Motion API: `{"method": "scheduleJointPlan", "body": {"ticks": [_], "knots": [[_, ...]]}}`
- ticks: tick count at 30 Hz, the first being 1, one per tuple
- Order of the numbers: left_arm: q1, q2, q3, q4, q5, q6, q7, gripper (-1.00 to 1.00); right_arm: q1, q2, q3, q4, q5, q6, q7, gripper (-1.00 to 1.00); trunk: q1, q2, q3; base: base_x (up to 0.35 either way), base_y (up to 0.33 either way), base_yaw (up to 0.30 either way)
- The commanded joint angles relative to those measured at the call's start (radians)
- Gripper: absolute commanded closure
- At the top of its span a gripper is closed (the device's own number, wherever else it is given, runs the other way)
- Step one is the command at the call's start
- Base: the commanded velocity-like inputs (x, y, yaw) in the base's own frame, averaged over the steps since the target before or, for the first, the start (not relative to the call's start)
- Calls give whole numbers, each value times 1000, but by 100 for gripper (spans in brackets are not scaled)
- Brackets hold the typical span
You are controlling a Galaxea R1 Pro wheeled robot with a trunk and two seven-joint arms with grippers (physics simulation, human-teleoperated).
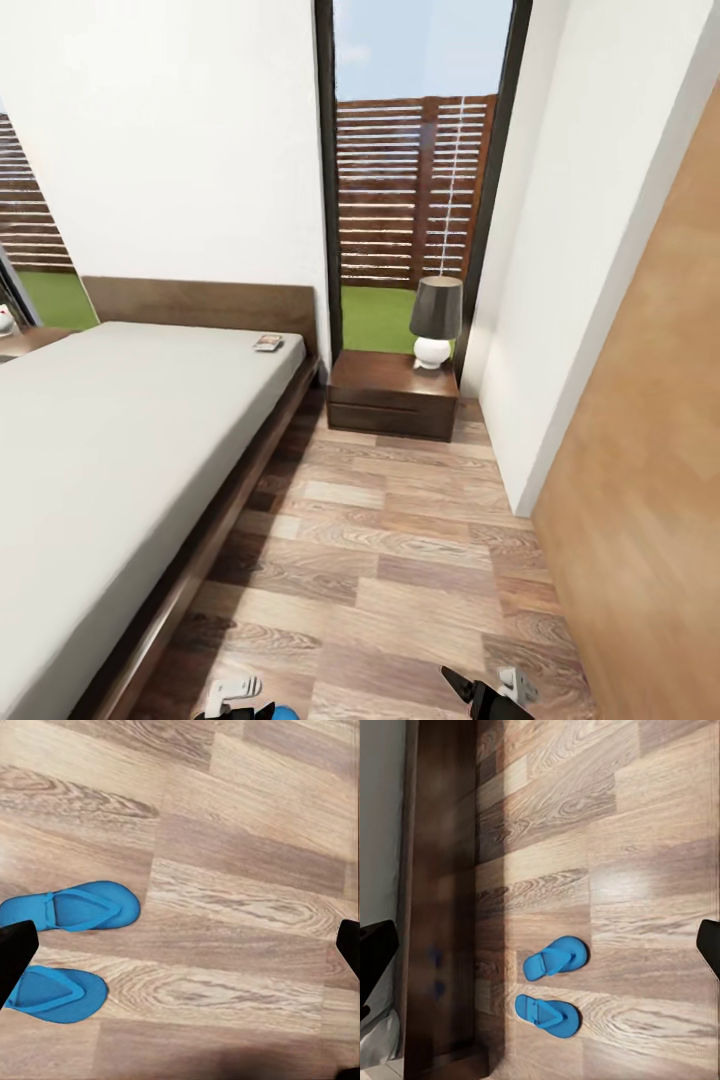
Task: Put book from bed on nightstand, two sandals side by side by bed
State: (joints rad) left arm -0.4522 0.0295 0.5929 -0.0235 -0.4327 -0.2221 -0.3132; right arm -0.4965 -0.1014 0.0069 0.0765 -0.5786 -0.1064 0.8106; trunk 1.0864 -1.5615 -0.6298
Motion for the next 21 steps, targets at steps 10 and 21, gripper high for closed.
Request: {"method": "scheduleJointPlan", "body": {"ticks": [10,21], "knots": [[0,1,8,0,-9,-3,-3,-100,-2,0,1,5,0,-9,4,-100,0,-1,-1,0,0,-283],[0,1,8,0,-9,-3,-3,-100,-2,0,1,5,0,-9,4,-100,0,-1,-1,0,0,-283]]}}
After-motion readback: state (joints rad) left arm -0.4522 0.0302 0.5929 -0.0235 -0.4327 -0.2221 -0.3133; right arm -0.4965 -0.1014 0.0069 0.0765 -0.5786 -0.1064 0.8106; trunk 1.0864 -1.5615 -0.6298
